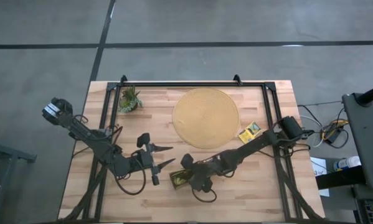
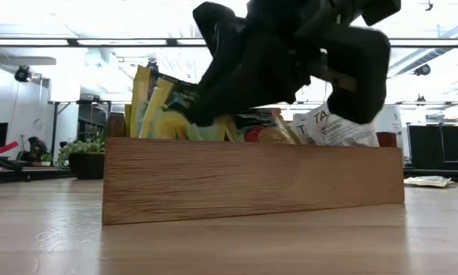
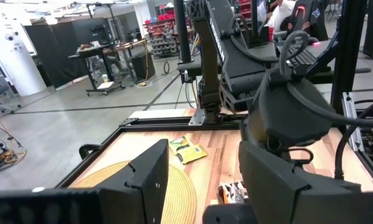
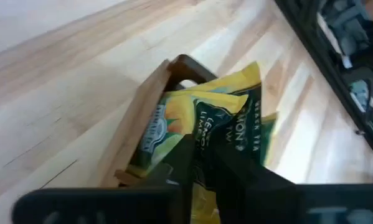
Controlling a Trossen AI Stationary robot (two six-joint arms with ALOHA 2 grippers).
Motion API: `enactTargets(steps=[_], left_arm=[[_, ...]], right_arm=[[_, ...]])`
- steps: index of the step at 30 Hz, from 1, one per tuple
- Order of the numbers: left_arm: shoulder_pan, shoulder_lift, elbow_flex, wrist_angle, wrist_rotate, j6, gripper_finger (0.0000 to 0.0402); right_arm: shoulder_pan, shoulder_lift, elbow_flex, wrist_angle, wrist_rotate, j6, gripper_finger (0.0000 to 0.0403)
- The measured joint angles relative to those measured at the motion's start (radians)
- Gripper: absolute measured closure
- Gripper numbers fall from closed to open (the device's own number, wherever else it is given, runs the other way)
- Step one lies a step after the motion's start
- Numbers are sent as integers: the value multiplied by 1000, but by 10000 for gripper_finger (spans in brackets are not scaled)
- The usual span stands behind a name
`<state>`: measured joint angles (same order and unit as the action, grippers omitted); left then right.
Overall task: Pick & Place Tea
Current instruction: Put the yellow tea bag into the left section of the wooden organizer
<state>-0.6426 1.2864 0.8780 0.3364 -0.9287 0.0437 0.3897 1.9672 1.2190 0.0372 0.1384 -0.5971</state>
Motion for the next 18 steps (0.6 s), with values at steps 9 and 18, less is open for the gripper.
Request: enactTargets(steps=[9, 18], left_arm=[[0, 0, 0, -4, 0, 0, 213], [0, 0, 0, -35, -12, 1, 213]], right_arm=[[0, -5, 0, -12, 40, 21, 254], [5, -66, 0, -97, 43, 45, 174]])
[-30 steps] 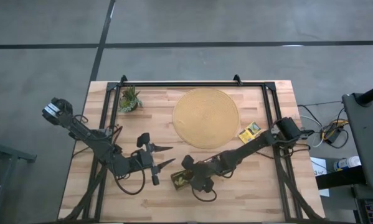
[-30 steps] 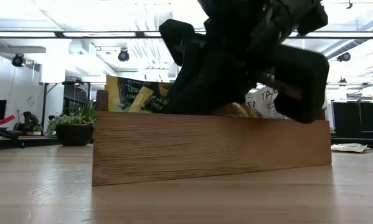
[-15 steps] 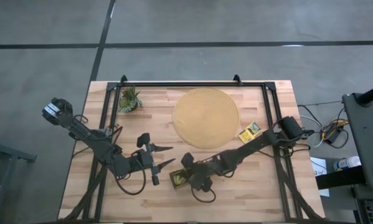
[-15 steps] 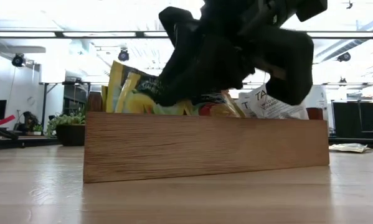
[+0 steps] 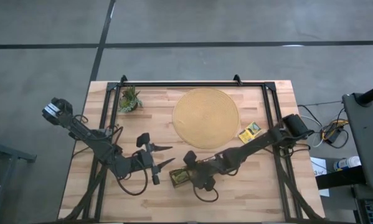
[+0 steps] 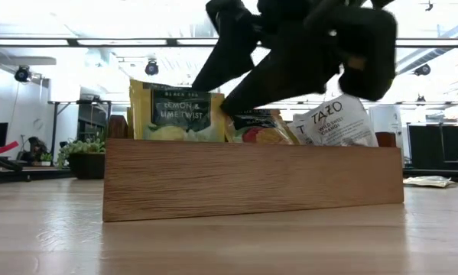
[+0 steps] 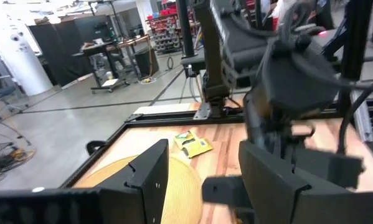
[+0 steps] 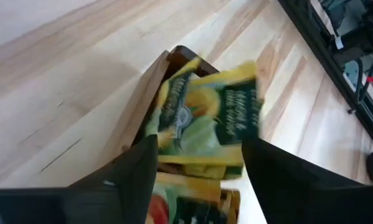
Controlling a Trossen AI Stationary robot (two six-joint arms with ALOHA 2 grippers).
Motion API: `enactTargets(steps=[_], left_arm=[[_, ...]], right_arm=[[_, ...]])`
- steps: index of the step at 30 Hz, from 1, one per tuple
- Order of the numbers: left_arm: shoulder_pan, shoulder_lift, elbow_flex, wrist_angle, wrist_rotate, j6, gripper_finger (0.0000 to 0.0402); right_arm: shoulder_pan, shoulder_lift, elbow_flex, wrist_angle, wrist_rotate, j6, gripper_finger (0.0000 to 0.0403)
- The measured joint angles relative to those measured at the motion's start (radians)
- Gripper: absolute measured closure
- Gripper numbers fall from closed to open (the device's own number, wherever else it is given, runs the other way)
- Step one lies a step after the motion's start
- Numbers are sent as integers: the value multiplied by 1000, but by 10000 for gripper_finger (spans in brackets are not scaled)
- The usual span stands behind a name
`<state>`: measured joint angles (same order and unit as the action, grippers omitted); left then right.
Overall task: Pick & Place Tea
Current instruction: Put the yellow tea bag into the left section of the wooden organizer
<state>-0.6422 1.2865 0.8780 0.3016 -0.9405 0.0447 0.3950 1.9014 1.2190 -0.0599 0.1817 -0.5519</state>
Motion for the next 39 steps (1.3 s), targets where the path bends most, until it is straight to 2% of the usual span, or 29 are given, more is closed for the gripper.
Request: enactTargets(steps=[8, 14, 17, 22, 25, 27, 32, 35, 39], left_arm=[[4, 0, -1, -14, -10, 0, 213], [4, 0, -2, -15, -30, 0, 213], [6, 0, -4, -15, -31, 0, 213], [6, 0, -6, -15, -32, 0, 213], [6, 0, -7, -15, -32, 0, 213], [6, 0, -7, -15, -32, 0, 213], [10, 0, -7, -14, -32, 0, 213], [14, 0, -7, -14, -30, -1, 213], [15, 0, -7, -14, -30, -3, 213]], right_arm=[[1, -116, 0, -147, 25, 105, 151], [7, -268, 2, -444, 151, 322, 151], [3, -354, -5, -623, 235, 521, 155], [3, -514, -107, -930, 559, 976, 163], [-5, -620, -227, -1017, 626, 1261, 167], [-28, -689, -313, -1026, 586, 1387, 169], [-161, -817, -494, -1008, 379, 1575, 173], [-254, -857, -589, -946, 281, 1590, 172], [-367, -870, -696, -788, 106, 1490, 174]])
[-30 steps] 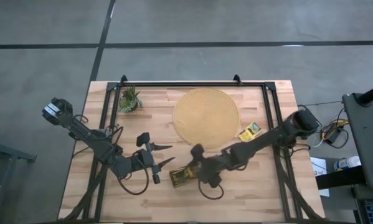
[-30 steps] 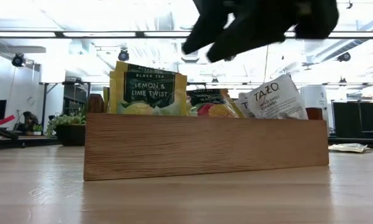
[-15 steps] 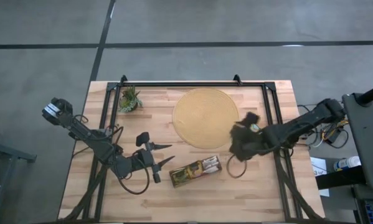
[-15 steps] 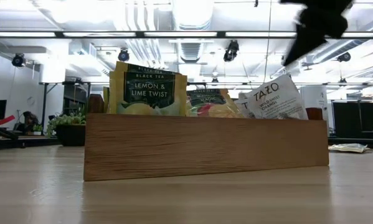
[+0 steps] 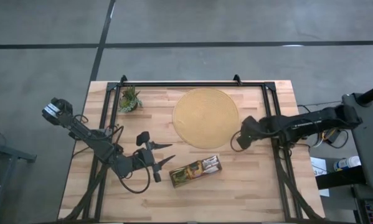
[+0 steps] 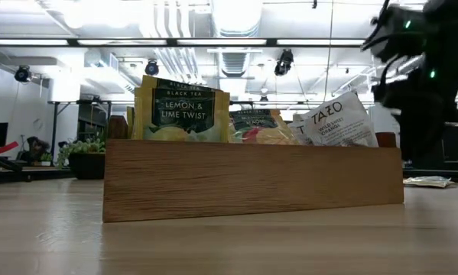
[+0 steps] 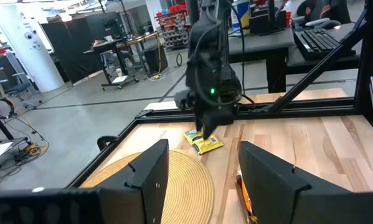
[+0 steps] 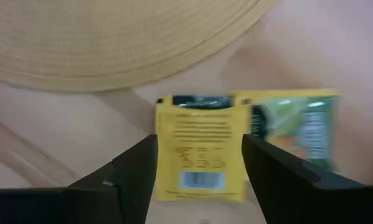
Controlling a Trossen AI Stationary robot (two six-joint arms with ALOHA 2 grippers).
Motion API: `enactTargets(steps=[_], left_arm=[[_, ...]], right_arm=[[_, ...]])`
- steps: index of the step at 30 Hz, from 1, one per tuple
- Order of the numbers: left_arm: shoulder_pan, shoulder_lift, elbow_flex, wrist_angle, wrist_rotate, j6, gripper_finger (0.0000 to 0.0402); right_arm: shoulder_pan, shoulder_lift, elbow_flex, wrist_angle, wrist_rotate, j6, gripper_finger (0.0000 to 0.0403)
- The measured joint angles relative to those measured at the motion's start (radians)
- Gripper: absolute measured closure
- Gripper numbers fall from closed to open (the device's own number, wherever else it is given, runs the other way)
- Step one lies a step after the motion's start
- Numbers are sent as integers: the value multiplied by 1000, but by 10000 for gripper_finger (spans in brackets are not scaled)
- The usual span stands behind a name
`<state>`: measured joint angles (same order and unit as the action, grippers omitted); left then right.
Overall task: Pick & Place Tea
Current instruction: Put the yellow tea bag into the left section of the wooden organizer
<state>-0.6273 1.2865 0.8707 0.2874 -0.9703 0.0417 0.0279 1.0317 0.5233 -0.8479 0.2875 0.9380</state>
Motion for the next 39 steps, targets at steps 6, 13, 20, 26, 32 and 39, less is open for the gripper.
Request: enactTargets(steps=[6, 13, 20, 26, 32, 39], left_arm=[[1, 0, 0, 0, 0, -1, 213], [2, 0, -2, 0, 0, -1, 213], [4, 0, -2, 0, 0, -2, 213], [4, -1, -8, -86, 34, 79, 213], [17, 62, -10, -205, 240, 199, 213], [44, 222, 98, -118, 185, 431, 213]], right_arm=[[-129, 81, -90, 103, -128, -88, 178], [-182, 214, -39, -5, -157, -246, 273], [-110, 196, 69, 141, -135, -421, 390], [37, 102, 81, 550, -290, -647, 393], [146, 40, 59, 926, -531, -727, 394], [189, 115, 68, 1018, -604, -706, 394]])
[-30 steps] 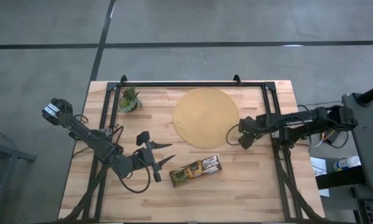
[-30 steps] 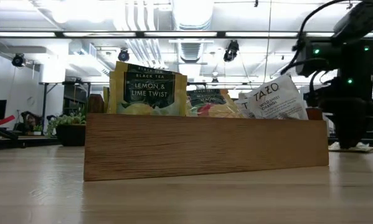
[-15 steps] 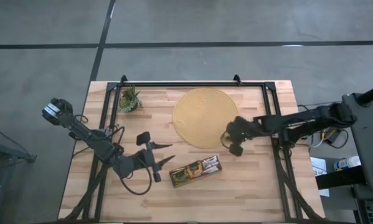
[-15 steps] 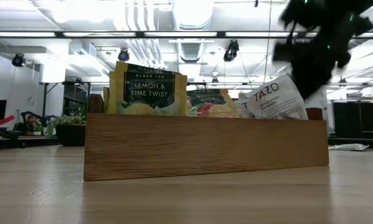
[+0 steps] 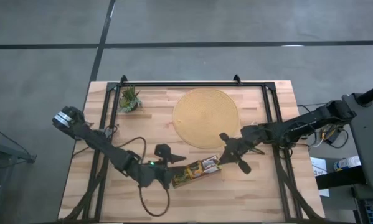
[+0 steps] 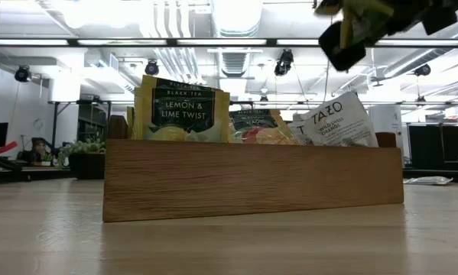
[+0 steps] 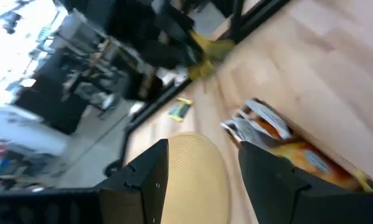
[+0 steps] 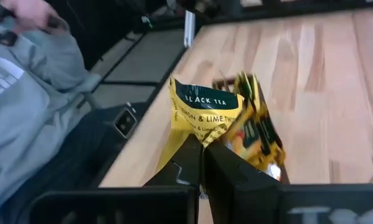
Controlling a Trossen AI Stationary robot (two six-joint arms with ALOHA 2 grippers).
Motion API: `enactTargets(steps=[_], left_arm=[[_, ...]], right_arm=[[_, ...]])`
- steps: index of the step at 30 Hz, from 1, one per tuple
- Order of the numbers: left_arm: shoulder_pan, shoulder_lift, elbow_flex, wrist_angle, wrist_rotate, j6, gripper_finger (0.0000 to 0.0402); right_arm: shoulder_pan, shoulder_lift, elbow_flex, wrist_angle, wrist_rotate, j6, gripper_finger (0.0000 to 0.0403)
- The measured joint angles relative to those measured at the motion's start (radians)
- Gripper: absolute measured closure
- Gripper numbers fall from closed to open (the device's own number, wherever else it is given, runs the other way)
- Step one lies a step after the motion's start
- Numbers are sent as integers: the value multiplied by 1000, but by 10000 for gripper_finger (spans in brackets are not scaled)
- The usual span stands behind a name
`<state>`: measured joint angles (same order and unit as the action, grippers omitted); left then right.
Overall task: Pick & Place Tea
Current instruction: Put the yellow tea bag into the left section of the wooden organizer
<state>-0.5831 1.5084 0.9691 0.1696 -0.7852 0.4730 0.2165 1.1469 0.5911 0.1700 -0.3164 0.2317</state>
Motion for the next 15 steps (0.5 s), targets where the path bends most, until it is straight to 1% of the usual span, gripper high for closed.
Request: enactTargets(steps=[3, 4, 9, 15], left_arm=[[0, 69, 72, 1, -68, 47, 213], [0, 90, 97, 4, -73, 61, 213], [-3, 179, 195, -12, -62, 101, 213], [-1, 262, 286, -37, -21, 107, 213]], right_arm=[[-1, 50, 14, -1, -1, 0, 394], [-1, 64, 17, -4, -6, 0, 394], [-1, 141, 63, -10, -71, 0, 394], [-1, 242, 145, -3, -100, -5, 394]])
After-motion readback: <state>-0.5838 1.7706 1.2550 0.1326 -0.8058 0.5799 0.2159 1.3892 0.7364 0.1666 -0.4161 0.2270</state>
